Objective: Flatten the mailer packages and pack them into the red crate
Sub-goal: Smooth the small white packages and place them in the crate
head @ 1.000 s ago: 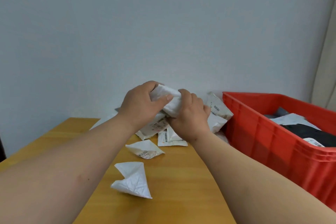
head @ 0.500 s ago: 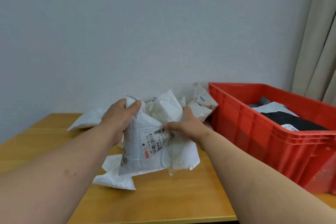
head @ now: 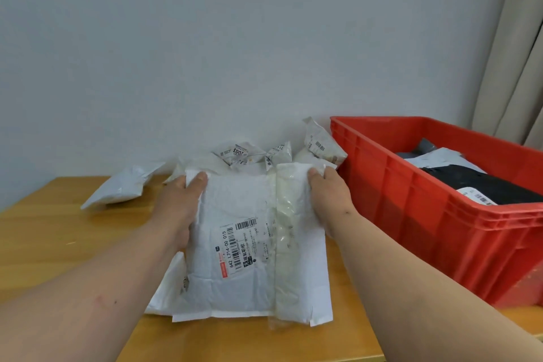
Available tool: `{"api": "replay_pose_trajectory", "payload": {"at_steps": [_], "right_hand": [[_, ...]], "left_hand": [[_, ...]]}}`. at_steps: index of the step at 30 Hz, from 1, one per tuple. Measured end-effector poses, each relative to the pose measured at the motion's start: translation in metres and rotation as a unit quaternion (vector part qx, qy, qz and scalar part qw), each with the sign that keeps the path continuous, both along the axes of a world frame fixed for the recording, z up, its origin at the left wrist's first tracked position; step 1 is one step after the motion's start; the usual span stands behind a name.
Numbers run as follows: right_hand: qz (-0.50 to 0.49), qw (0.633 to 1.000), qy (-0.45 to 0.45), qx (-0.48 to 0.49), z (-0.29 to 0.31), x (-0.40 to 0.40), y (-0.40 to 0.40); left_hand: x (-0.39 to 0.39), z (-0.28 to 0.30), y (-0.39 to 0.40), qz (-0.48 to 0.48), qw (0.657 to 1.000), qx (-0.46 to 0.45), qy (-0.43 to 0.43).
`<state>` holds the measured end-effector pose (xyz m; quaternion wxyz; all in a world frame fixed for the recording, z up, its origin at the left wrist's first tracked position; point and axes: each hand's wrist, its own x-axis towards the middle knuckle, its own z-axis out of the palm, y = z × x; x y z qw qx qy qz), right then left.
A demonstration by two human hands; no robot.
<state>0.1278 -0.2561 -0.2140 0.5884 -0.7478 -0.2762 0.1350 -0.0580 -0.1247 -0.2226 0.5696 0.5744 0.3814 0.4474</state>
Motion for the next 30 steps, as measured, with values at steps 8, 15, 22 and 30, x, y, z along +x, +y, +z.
{"api": "replay_pose_trajectory", "payload": {"at_steps": [8, 15, 22, 30], "right_hand": [[-0.031, 0.997, 0.001, -0.066, -0.031, 0.022, 0.01], [0.032, 0.982, -0.028, -0.186, -0.06, 0.015, 0.008], [0.148, 0.857, -0.242, -0.43, -0.09, -0.018, 0.002], [0.155, 0.844, -0.25, -0.449, -0.114, -0.034, -0.013]], "left_hand": [[0.017, -0.034, 0.015, 0.0, 0.997, -0.074, 0.036], [0.026, -0.062, 0.015, 0.018, 0.939, 0.062, 0.337], [0.023, -0.095, -0.025, -0.204, 0.713, 0.328, 0.585], [0.014, -0.119, -0.042, -0.234, 0.717, 0.26, 0.603]]}}
